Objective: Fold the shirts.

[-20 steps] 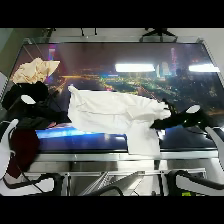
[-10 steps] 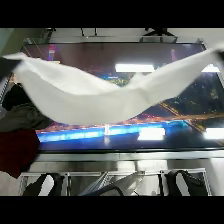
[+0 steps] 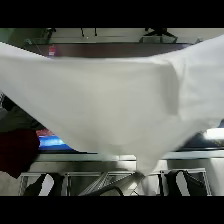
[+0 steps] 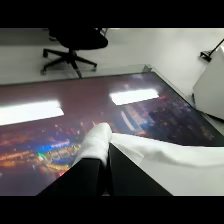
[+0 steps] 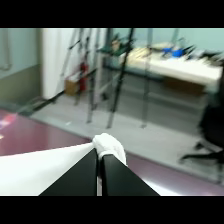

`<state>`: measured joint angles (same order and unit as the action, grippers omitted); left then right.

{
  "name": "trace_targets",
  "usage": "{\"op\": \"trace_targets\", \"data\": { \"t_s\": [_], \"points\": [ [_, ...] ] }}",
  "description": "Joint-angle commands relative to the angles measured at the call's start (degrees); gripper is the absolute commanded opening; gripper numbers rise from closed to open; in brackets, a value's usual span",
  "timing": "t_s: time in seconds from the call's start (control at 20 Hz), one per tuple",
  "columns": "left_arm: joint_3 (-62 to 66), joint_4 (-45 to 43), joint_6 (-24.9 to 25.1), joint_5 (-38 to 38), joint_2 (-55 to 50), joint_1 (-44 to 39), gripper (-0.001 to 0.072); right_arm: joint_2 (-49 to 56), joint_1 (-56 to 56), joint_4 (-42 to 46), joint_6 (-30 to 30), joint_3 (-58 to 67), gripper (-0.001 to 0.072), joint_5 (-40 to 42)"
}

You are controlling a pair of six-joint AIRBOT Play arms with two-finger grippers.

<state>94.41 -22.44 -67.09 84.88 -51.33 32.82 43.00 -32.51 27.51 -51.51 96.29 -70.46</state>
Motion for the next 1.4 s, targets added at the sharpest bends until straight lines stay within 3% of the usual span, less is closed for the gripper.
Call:
{"op": "trace_targets", "data": {
  "t_s": [0.0,0.15,0.3,0.45,0.6,0.75,0.95,1.1,1.35],
  "points": [
    [-8.66,-11.78,-0.83,-5.81,-9.01,-13.51,0.0018,9.18,3.74,-3.93,4.44,-8.72,0.0017,-1.75],
    [-14.29,-18.47,1.14,-12.83,-21.07,-23.08,0.0018,19.30,10.19,1.07,7.63,-18.45,0.0017,3.28],
    [-14.23,-20.04,2.78,-20.41,-35.67,-27.12,0.0018,32.76,14.93,1.95,10.69,-22.53,0.0017,11.08],
    [-6.10,-19.82,2.80,-20.33,-50.38,-26.84,0.0018,44.94,17.25,0.11,11.28,-21.99,0.0017,18.86],
    [5.31,-19.56,2.82,-20.57,-59.39,-26.71,0.0018,52.50,17.29,-0.52,10.32,-16.87,0.0017,19.65],
    [13.22,-19.71,2.25,-16.11,-64.30,-26.71,0.0018,55.17,16.81,2.40,7.08,-13.77,0.0017,16.72],
    [14.16,-29.24,-1.22,-9.27,-65.20,-26.71,0.0018,55.15,16.48,21.57,-1.60,-13.99,0.0016,11.91],
    [14.14,-34.91,-3.63,-4.81,-65.22,-27.50,0.0018,55.17,16.37,30.01,-6.05,-15.78,0.0016,11.28],
    [14.05,-38.51,-4.20,-3.54,-65.22,-30.21,0.0018,56.33,16.44,31.21,-6.47,-18.25,0.0016,11.45]
  ]
}}
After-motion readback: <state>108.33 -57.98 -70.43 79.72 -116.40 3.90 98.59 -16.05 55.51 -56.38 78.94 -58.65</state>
